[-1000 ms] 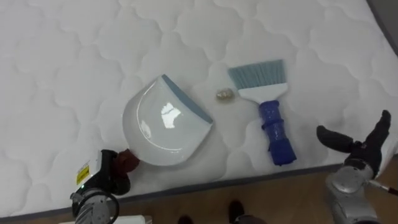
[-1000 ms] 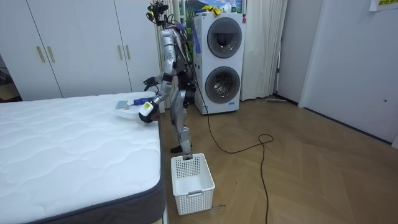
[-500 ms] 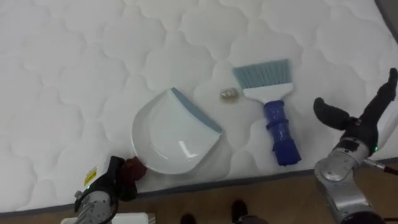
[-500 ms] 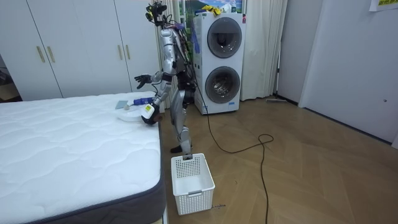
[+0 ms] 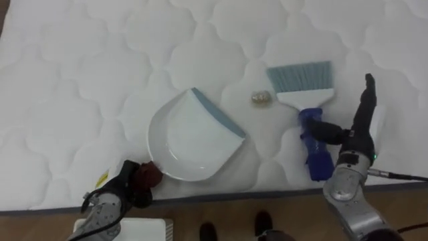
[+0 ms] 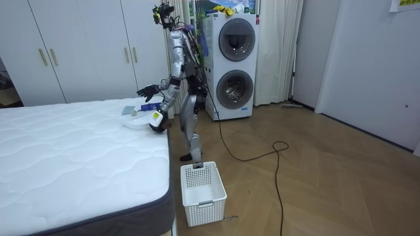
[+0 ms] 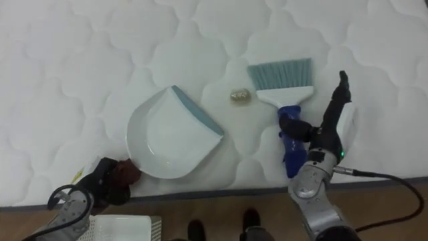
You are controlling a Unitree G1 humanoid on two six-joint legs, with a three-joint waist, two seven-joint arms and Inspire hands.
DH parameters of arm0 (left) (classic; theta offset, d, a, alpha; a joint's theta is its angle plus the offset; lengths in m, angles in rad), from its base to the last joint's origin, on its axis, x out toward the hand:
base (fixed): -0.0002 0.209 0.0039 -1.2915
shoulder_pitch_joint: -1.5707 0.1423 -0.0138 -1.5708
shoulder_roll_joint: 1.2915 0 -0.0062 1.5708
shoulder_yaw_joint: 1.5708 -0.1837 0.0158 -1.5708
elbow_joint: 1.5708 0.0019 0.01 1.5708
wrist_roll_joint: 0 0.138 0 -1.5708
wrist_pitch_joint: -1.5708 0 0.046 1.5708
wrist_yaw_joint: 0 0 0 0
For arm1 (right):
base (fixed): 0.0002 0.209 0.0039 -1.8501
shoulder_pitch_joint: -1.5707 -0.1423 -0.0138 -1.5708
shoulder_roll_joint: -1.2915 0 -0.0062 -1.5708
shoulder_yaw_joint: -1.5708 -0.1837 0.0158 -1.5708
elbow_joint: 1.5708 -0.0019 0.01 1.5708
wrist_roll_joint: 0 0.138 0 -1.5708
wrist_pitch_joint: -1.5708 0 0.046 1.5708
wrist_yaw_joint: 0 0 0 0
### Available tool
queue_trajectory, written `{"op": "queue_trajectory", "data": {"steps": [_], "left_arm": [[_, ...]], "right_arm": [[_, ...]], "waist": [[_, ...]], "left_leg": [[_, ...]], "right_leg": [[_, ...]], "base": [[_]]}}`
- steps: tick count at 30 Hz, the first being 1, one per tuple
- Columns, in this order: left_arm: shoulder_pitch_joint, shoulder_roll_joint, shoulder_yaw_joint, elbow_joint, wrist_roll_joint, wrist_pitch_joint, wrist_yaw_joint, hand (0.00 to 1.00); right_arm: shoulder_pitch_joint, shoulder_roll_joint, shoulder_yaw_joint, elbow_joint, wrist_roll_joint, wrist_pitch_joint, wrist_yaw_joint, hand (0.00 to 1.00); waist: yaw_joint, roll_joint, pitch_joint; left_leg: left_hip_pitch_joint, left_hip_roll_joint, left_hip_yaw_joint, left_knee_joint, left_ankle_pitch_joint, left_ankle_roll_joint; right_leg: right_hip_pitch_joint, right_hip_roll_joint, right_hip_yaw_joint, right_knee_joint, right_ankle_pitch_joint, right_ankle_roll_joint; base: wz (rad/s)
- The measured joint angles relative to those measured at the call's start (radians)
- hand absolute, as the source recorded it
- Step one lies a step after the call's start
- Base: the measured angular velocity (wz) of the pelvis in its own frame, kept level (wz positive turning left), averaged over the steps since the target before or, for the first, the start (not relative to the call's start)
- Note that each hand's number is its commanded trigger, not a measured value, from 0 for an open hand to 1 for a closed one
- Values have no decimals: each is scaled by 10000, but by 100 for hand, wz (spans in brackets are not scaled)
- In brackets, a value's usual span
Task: Clean bed
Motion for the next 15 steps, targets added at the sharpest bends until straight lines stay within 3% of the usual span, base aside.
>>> {"op": "queue_trajectory", "data": {"steps": [2,3,15], "left_arm": [[-100,38,0,-1,-82,-2,-145,100],[-100,62,-1,3,-99,-4,-182,100],[-140,210,-203,-18,-203,-44,-495,100]], "right_arm": [[-16,1,75,78,36,5,264,0],[-21,1,130,126,38,5,445,0],[-238,-7,497,759,41,11,1401,0]], "waist": [[26,5,86],[26,6,93],[63,17,85]], "left_leg": [[-14,26,12,63,-36,2],[-18,30,22,69,-36,2],[-50,56,35,72,-58,-3]], "right_leg": [[10,2,-23,14,-11,3],[6,3,-22,13,-11,3],[36,13,-86,-2,-9,-1]], "base": [[0],[0],[0]]}}
